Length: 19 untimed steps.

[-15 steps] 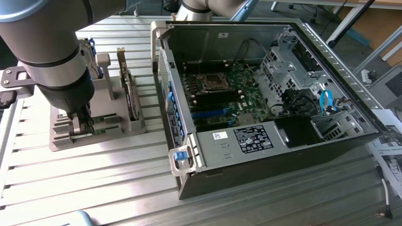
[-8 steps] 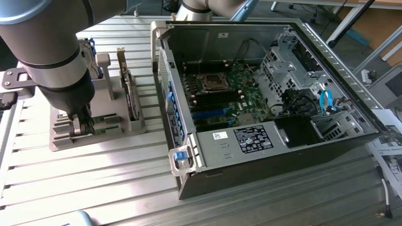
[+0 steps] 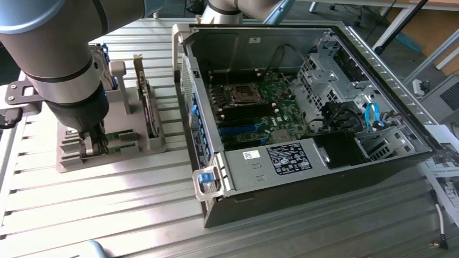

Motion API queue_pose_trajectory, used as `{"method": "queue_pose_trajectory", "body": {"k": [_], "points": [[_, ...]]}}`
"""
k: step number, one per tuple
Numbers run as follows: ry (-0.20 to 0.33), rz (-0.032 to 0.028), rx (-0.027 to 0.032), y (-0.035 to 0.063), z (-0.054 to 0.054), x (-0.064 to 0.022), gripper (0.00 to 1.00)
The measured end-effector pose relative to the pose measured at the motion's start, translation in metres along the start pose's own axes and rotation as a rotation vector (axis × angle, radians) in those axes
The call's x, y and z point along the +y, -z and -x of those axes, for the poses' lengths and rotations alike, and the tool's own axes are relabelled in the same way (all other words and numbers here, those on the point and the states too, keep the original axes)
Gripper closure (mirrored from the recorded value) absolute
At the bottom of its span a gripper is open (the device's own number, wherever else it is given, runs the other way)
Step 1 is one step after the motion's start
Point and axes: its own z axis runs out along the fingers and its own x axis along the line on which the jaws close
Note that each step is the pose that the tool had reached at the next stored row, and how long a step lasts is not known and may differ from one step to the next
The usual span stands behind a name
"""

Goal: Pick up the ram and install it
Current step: 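Pick up the ram and move it above insertion slot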

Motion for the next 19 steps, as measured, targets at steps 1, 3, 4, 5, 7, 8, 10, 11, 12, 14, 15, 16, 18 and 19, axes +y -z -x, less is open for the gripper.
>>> {"method": "queue_pose_trajectory", "body": {"k": [1,3,4,5,7,8,10,11,12,14,15,16,18,19], "points": [[0.000,-0.0001,-0.0001,-0.0003,0.0000,0.0000,0.76],[0.000,-0.0002,-0.0001,-0.0005,0.0000,0.0000,0.76],[0.000,-0.0001,-0.0001,-0.0005,0.0000,0.0000,0.76],[0.000,-0.0002,-0.0001,-0.0005,0.0000,0.0000,0.76],[0.000,-0.0002,-0.0001,-0.0006,0.0000,0.0000,0.76],[0.000,-0.0003,-0.0001,-0.0006,0.0000,-0.0001,0.76],[0.003,-0.0004,-0.0003,-0.0007,0.0000,-0.0003,0.76],[0.006,-0.0003,-0.0002,-0.0007,0.0000,-0.0004,0.76],[0.009,-0.0001,-0.0001,-0.0006,0.0000,-0.0005,0.76],[0.014,0.0000,-0.0001,-0.0006,0.0000,-0.0006,0.76],[0.017,0.0000,-0.0001,-0.0006,0.0000,-0.0007,0.76],[0.020,0.0001,0.0000,-0.0006,0.0000,-0.0007,0.76],[0.024,0.0002,0.0000,-0.0005,-0.0001,-0.0008,0.76],[0.024,0.0002,0.0000,-0.0006,0.0000,-0.0008,0.76]]}}
